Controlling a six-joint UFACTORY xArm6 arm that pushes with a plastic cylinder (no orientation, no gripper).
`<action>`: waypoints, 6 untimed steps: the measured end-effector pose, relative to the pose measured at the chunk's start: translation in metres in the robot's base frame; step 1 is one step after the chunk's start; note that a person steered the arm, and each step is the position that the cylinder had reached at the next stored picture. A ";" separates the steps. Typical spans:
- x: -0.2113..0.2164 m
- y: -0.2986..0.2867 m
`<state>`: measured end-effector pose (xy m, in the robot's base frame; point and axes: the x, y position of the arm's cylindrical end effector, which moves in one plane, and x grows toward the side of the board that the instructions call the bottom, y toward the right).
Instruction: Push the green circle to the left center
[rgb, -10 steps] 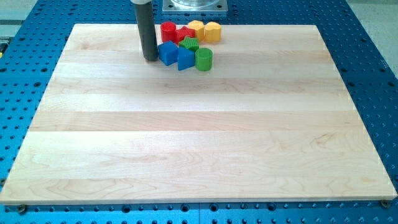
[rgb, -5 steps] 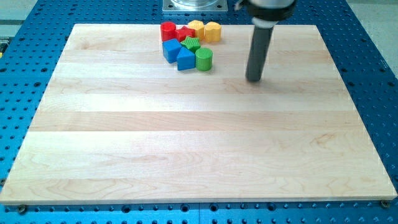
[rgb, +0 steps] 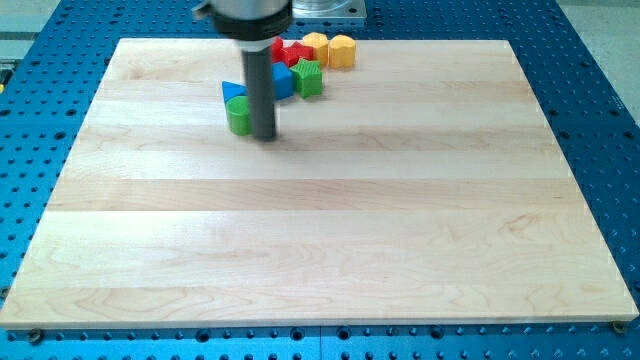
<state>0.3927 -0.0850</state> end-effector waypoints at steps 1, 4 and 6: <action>-0.016 0.016; 0.016 -0.074; -0.031 -0.096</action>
<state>0.3612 -0.1813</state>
